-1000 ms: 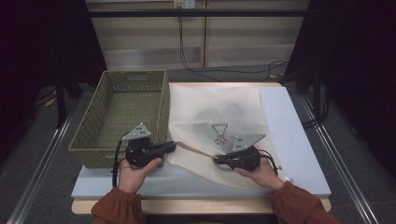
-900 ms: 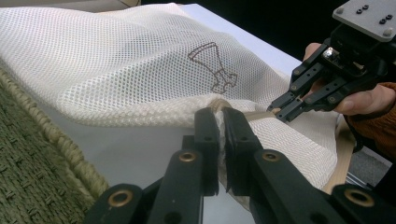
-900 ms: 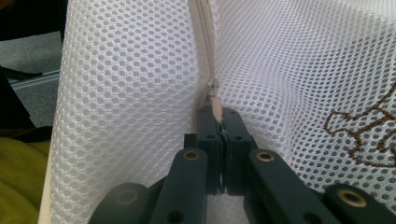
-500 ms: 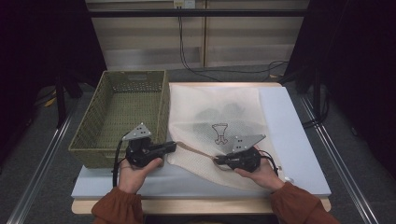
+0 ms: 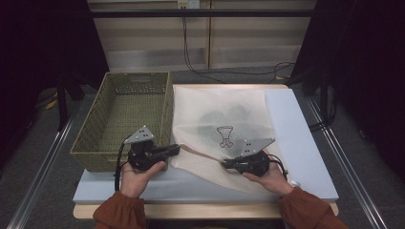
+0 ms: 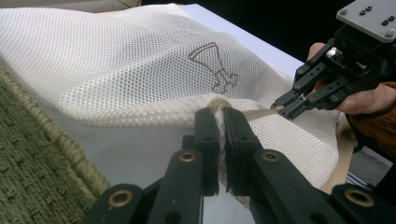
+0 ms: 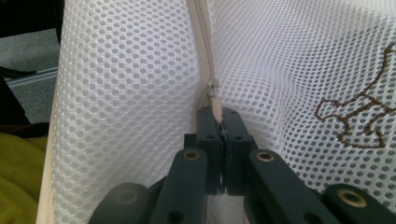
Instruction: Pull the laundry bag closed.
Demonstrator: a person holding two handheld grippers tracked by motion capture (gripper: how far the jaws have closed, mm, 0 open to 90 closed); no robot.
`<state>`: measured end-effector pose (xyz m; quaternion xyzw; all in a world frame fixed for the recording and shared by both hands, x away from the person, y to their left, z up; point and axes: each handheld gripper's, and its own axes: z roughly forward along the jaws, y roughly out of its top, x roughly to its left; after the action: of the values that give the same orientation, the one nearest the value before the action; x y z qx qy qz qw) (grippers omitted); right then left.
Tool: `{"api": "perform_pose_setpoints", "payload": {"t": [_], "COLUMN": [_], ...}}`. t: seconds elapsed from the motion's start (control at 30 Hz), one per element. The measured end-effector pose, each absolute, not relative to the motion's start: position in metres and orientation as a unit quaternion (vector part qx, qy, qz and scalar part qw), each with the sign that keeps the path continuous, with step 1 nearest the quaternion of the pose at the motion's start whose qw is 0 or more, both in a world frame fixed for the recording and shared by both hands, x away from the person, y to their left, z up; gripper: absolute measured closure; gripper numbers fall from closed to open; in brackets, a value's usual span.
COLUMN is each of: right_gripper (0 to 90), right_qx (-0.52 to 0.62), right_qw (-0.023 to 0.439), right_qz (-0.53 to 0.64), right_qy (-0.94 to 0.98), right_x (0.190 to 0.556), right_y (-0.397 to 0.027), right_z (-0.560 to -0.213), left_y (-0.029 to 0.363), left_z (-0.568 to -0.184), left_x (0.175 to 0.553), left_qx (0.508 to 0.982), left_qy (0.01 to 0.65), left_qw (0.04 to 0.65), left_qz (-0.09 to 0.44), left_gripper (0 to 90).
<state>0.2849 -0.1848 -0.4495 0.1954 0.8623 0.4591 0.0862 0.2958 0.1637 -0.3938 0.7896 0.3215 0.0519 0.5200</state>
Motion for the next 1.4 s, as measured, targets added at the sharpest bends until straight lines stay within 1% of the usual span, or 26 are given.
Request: {"api": "perform_pose_setpoints", "payload": {"t": [0.2, 0.27, 0.3, 0.4, 0.47, 0.5, 0.7, 1.0, 1.4], "right_gripper": [88.5, 88.5, 88.5, 88.5, 88.5, 88.5, 88.5, 88.4, 88.4], "right_qx": [0.199, 0.199, 0.202, 0.203, 0.202, 0.202, 0.201, 0.216, 0.224], "right_qw": [0.087, 0.086, 0.086, 0.086, 0.088, 0.089, 0.091, 0.093, 0.095], "right_qz": [0.459, 0.458, 0.456, 0.457, 0.458, 0.455, 0.453, 0.450, 0.448], "right_qy": [0.862, 0.862, 0.863, 0.861, 0.861, 0.863, 0.864, 0.862, 0.860], "right_x": [0.284, 0.284, 0.283, 0.283, 0.282, 0.282, 0.282, 0.280, 0.278], "right_y": [-0.188, -0.188, -0.188, -0.190, -0.190, -0.190, -0.193, -0.205, -0.212], "right_z": [-0.449, -0.449, -0.449, -0.449, -0.448, -0.448, -0.449, -0.452, -0.453], "left_y": [0.164, 0.164, 0.164, 0.163, 0.164, 0.164, 0.165, 0.168, 0.169], "left_z": [-0.394, -0.393, -0.393, -0.394, -0.393, -0.393, -0.393, -0.394, -0.392], "left_x": [0.296, 0.295, 0.296, 0.295, 0.295, 0.296, 0.296, 0.297, 0.296], "left_qx": [0.790, 0.789, 0.790, 0.789, 0.789, 0.790, 0.788, 0.785, 0.786], "left_qy": [0.319, 0.322, 0.319, 0.321, 0.321, 0.320, 0.324, 0.332, 0.327], "left_qw": [0.521, 0.519, 0.521, 0.522, 0.520, 0.521, 0.520, 0.519, 0.521], "left_qz": [0.050, 0.060, 0.052, 0.050, 0.060, 0.052, 0.054, 0.057, 0.056], "left_gripper": [85.4, 85.4, 85.4, 85.4, 85.4, 85.4, 85.4, 85.3, 85.3]}}
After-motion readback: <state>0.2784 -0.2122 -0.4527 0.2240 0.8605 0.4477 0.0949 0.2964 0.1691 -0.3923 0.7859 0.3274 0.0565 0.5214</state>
